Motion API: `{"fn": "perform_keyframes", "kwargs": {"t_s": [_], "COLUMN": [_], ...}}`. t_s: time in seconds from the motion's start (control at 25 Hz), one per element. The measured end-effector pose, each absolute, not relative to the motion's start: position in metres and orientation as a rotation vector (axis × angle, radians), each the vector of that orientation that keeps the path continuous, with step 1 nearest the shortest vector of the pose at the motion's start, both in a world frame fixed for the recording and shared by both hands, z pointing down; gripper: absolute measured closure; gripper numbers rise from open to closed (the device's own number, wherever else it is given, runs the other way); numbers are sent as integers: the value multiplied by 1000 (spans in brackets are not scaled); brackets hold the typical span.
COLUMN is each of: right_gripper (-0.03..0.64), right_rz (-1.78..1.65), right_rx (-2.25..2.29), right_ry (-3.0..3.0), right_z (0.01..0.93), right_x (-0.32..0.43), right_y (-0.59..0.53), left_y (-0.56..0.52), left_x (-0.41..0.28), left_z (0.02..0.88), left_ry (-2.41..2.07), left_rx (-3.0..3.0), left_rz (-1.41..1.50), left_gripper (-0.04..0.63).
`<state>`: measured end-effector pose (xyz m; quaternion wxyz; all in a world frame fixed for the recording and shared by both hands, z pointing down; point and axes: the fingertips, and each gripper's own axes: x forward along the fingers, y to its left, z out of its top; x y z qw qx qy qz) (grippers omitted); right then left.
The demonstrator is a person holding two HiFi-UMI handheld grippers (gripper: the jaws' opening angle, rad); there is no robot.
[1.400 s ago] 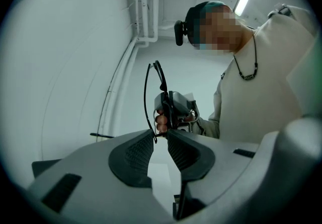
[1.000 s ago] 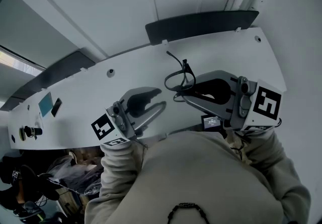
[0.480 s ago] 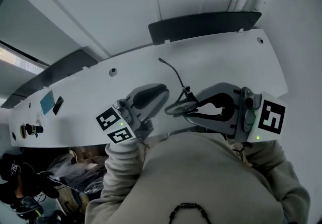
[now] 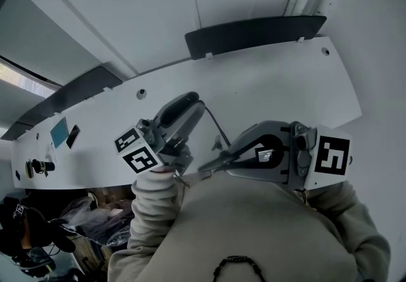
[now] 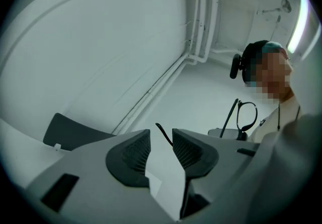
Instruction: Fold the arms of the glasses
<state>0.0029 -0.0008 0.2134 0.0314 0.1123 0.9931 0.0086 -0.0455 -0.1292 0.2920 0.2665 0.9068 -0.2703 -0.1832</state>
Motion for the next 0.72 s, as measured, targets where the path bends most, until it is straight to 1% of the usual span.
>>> {"fn": "perform_keyframes", "kwargs": {"t_s": [0.08,0.12,0.24,0.56,0.72], "right_gripper": [566,566,566,566,566], "right_rz": [5,-10,-40,-153,-188], "right_rx": [351,348,335,322,315], "right_ry": [3075,3080,3093,3135,3167], "right_z": [219,220,220,231,240], "right_x": [5,6,5,4,2], "right_y": [0,0,-2,-5,-3], "left_y": [-132,-132,-131,-118,-106], "left_x": [-46,-46,-49,-45,-42], "left_z": [295,296,292,275,262], "left_ry": [-781,-802,-826,-876,-816], "left_rx": [2455,2461,2471,2604,2635], "left_rz": [-462,-445,-433,-354,-403], "left_gripper": [471,501,526,542,556]}}
